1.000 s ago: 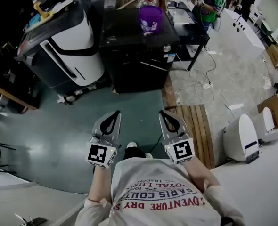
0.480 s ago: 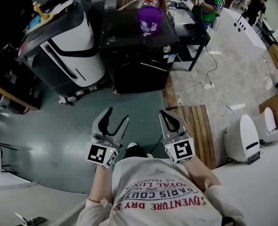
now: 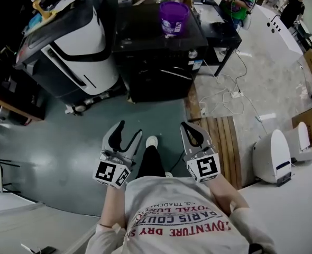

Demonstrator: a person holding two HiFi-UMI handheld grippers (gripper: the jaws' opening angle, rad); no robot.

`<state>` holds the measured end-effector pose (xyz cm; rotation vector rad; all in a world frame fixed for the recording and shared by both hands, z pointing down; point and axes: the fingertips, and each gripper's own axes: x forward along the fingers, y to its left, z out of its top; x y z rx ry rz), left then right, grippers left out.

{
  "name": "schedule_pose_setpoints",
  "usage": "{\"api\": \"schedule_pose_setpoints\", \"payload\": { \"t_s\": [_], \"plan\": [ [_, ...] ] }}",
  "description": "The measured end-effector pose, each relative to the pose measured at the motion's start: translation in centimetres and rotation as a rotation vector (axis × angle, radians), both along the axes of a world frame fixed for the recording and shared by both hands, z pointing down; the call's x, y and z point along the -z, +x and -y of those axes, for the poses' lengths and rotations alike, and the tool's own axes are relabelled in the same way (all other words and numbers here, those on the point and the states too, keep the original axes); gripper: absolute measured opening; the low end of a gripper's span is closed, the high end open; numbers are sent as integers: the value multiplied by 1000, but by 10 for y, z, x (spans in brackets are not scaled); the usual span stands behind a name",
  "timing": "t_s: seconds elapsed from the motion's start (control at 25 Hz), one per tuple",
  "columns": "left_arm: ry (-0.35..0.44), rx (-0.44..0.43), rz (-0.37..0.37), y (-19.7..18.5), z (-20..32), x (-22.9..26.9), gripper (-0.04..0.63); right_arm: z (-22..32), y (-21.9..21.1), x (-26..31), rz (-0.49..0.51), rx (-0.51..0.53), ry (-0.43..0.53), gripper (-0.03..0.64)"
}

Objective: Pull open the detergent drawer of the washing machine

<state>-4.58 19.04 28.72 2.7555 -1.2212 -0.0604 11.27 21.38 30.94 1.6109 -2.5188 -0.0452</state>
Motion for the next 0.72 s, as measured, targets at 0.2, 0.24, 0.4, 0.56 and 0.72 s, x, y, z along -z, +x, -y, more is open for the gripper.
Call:
{"api": "schedule_pose_setpoints", "payload": {
  "t_s": [0.2,0.24,0.4,0.56,0.72],
  "plan": [
    [-28,-15,-41,-5,62,-12,255,58,-12,-11,-40,5,-43,0],
    [-32,-19,-44,-7,77,-13,255,72,-15,-13,-44,6,-52,0],
    [-42,-33,-61,-16,142,-18,255,136,-25,-12,-53,-5,-57,0],
    [-51,-50,-68,-27,204,-21,255,196,-38,-11,-46,-20,-61,0],
    [-72,-70,-76,-33,253,-28,255,246,-46,-18,-50,-39,-87,0]
  ]
}}
